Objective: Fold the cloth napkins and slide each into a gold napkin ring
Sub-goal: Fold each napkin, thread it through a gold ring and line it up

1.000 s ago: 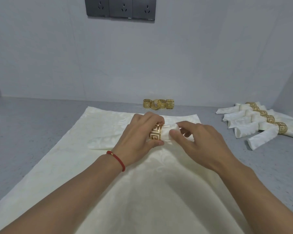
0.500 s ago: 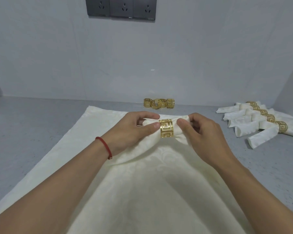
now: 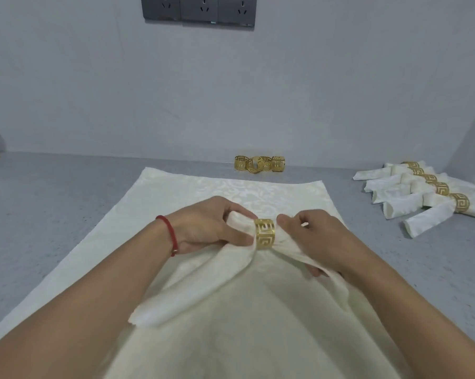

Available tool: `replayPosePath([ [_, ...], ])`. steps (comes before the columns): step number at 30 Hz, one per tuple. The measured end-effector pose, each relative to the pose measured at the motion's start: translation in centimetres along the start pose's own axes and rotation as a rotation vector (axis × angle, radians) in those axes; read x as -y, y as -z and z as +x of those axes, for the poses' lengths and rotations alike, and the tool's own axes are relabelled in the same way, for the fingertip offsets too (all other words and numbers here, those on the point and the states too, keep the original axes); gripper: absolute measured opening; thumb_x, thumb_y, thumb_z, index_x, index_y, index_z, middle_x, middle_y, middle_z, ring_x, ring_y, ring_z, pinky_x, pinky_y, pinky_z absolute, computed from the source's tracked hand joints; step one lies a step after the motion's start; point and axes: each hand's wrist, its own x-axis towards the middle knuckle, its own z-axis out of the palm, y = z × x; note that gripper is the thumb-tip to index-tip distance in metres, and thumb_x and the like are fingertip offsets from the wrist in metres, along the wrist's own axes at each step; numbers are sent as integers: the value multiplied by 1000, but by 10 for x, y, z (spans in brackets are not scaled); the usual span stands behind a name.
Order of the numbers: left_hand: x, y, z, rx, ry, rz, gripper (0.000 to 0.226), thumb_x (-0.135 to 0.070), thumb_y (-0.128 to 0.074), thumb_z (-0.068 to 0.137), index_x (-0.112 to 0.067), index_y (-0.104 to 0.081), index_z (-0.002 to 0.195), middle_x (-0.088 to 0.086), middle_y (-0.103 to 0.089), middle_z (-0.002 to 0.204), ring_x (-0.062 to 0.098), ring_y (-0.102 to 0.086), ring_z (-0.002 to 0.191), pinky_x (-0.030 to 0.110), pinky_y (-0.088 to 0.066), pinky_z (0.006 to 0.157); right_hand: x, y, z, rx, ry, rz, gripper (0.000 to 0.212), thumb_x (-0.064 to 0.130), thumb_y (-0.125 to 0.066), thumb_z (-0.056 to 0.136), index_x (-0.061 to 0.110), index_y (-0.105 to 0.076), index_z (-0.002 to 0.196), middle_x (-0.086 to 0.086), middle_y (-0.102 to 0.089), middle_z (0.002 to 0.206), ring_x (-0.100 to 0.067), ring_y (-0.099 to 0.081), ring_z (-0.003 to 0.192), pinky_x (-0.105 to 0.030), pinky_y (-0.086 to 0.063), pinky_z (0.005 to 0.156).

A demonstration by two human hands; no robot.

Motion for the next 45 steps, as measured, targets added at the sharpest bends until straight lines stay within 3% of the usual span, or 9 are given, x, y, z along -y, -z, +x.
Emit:
replayPosePath([
  [6,-2,-4,-2,-99,17,291,25,-22,-84,78,-22,-77,102,-3,-77,95,18,-73,90,33,-60,83,-11,7,10,-140,75,-479,48,75,-40,92,33,-63,95,13,-66,93,-14,-61,88,-33,-42,71],
  [8,-2,-1,-3,-97,25,283,23,-25,-82,81,-21,-77,103,-1,-77,97,21,-73,93,38,-59,88,-13,8,12,-197,236,-444,54,79,-39,89,38,-61,115,17,-63,108,-9,-58,100,-34,-44,82],
  [11,3,1,-2,-106,15,238,22,-19,-81,82,-17,-77,103,6,-77,99,31,-71,98,45,-57,93,-14,-11,13,-50,435,-354,65,86,-41,78,45,-56,126,23,-57,124,-5,-52,114,-35,-44,99],
  [16,9,-3,4,-171,9,273,24,-15,-84,77,-17,-76,100,2,-77,95,22,-73,91,36,-60,82,-23,-25,29,3,467,-300,49,81,-47,79,47,-60,112,20,-65,109,-3,-57,104,-38,-48,95],
  [27,-15,-12,11,-258,128,589,19,-22,-83,70,-18,-71,85,-6,-67,71,11,-60,62,22,-45,57,-25,-24,30,-16,413,-84,27,55,-76,83,37,-71,102,17,-70,93,11,-57,78,-14,-37,65],
  [33,-42,-27,-4,-155,130,145,10,-5,-76,82,-7,-72,92,6,-73,85,17,-67,74,28,-53,70,-15,23,9,-7,346,-26,29,62,-78,77,40,-76,95,23,-71,103,3,-62,101,-23,-46,84],
  [39,-75,-94,13,16,116,-158,26,-5,-70,90,0,-69,116,12,-74,108,20,-69,89,26,-57,73,-44,102,-39,-62,294,-115,26,63,-75,81,43,-75,97,24,-71,89,7,-65,79,-26,-52,73],
  [42,-84,-150,40,29,128,-185,18,-3,-72,87,0,-71,106,10,-76,99,17,-71,83,26,-57,72,-75,143,-67,-50,283,-240,30,54,-80,81,41,-72,107,24,-68,99,14,-61,82,-15,-50,68],
  [45,-88,-205,68,26,150,-216,33,1,-73,85,6,-67,117,17,-73,111,26,-71,99,33,-59,84,-114,172,-83,-52,268,-361,44,37,-87,79,33,-68,118,22,-63,106,16,-54,84,-6,-41,67],
])
